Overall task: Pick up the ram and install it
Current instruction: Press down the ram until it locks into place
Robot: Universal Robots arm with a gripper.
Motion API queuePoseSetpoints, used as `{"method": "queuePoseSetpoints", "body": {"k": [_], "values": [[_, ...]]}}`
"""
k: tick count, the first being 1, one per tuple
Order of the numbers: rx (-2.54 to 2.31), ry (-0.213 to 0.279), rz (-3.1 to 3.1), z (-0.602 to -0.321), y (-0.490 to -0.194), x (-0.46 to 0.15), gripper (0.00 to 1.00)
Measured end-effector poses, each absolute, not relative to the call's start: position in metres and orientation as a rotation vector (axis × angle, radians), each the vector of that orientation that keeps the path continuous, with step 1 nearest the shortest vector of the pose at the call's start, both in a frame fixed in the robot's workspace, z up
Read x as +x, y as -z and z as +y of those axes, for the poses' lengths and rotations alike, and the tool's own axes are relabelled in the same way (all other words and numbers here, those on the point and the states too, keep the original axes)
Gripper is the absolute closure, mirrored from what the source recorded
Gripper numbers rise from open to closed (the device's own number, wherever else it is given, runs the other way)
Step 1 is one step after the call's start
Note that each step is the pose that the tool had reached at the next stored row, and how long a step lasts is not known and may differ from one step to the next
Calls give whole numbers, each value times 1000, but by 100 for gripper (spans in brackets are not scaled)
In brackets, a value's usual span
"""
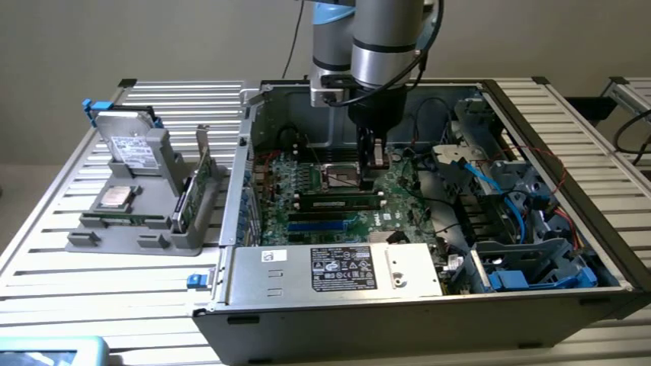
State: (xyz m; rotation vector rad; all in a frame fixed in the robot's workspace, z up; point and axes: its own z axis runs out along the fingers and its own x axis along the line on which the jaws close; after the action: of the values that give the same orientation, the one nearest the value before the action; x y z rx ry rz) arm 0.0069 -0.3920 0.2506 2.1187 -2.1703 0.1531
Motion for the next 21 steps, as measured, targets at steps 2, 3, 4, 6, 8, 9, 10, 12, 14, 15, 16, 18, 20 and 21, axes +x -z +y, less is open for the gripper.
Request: {"method": "queuePoseSetpoints", "body": {"k": [2, 3, 4, 6, 8, 9, 10, 12, 14, 15, 16, 18, 20, 21], "values": [[2119, -156, -2171, -391, -248, 7, 89], [2119, -156, -2171, -390, -247, 7, 89], [2119, -158, -2170, -389, -247, 7, 89], [2118, -160, -2170, -388, -246, 7, 89], [2118, -160, -2170, -388, -246, 7, 89], [2118, -160, -2170, -388, -245, 7, 89], [2118, -161, -2170, -388, -245, 7, 89], [2119, -164, -2172, -388, -243, 7, 89], [2121, -169, -2174, -388, -240, 7, 89], [2121, -170, -2174, -388, -239, 7, 89], [2122, -170, -2175, -388, -238, 7, 89], [2122, -172, -2175, -388, -237, 7, 89], [2122, -173, -2176, -388, -235, 7, 89], [2122, -174, -2176, -388, -235, 6, 89]]}}
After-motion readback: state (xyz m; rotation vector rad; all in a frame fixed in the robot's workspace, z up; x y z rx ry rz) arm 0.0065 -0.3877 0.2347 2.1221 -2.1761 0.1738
